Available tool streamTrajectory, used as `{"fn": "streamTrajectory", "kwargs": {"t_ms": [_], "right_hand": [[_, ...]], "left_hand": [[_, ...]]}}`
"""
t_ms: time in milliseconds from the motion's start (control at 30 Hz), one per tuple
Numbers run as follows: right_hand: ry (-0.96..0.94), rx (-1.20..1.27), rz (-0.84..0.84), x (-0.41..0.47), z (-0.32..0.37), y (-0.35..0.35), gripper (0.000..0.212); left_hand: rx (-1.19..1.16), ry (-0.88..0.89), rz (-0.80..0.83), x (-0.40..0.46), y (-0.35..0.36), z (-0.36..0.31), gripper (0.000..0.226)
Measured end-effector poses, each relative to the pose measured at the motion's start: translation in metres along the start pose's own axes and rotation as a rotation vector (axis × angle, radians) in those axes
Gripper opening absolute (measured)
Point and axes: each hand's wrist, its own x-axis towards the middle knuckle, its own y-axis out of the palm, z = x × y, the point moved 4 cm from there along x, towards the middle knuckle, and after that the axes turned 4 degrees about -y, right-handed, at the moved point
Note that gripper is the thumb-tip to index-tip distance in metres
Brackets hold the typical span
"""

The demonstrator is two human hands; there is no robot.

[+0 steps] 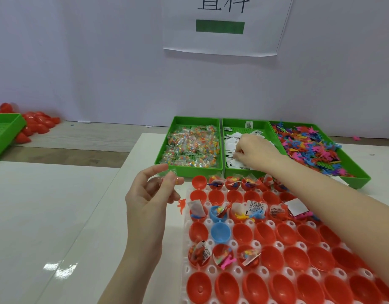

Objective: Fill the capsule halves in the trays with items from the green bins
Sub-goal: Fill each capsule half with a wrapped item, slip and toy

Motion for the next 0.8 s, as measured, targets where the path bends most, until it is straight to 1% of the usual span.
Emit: {"fn": "streamTrajectory", "kwargs": {"t_ms": [67, 133, 200, 267, 300, 367, 400, 433, 500, 567, 633, 700, 733, 800], "right_hand": [[0.003, 0.005, -0.064, -0.001, 0.0, -0.008, 0.039], [0.021, 0.031, -0.15, -0.001, -0.002, -0.02, 0.035], [0.076, 0.117, -0.234, -0.003, -0.006, -0.035, 0.033], [0.172, 0.325, -0.312, -0.008, -0.011, -0.048, 0.03], [0.222, 0.495, -0.329, -0.015, -0.01, -0.054, 0.026], [0.241, 0.879, -0.271, -0.033, 0.005, -0.066, 0.015], [0.205, 1.005, -0.211, -0.045, 0.016, -0.071, 0.012], [0.146, 1.055, -0.148, -0.059, 0.027, -0.076, 0.013], [0.035, 1.043, -0.039, -0.087, 0.05, -0.082, 0.015], [-0.012, 1.046, 0.009, -0.113, 0.066, -0.081, 0.012], [-0.011, 1.049, -0.067, -0.131, 0.07, -0.078, 0.012], [0.018, 0.978, -0.216, -0.144, 0.066, -0.076, 0.014], [0.04, 0.952, -0.267, -0.148, 0.064, -0.075, 0.014], [0.076, 0.944, -0.319, -0.156, 0.061, -0.073, 0.012]], "left_hand": [[0.005, -0.003, 0.012, 0.0, 0.001, 0.0, 0.014], [0.002, -0.008, 0.029, -0.001, 0.002, 0.001, 0.013], [-0.002, -0.014, 0.044, -0.002, 0.003, 0.001, 0.013], [-0.007, -0.032, 0.066, -0.002, 0.006, 0.0, 0.014], [-0.011, -0.051, 0.083, -0.003, 0.007, 0.0, 0.015], [-0.028, -0.114, 0.133, -0.007, 0.012, 0.001, 0.02], [-0.034, -0.155, 0.167, -0.01, 0.016, 0.001, 0.021], [-0.034, -0.196, 0.207, -0.014, 0.02, 0.001, 0.022], [-0.055, -0.272, 0.308, -0.021, 0.029, -0.001, 0.024], [-0.118, -0.333, 0.4, -0.031, 0.038, -0.005, 0.027], [-0.19, -0.349, 0.436, -0.041, 0.047, -0.009, 0.027], [-0.246, -0.344, 0.445, -0.05, 0.055, -0.01, 0.026], [-0.25, -0.332, 0.452, -0.054, 0.058, -0.01, 0.026], [-0.199, -0.283, 0.46, -0.061, 0.062, -0.009, 0.022]]}}
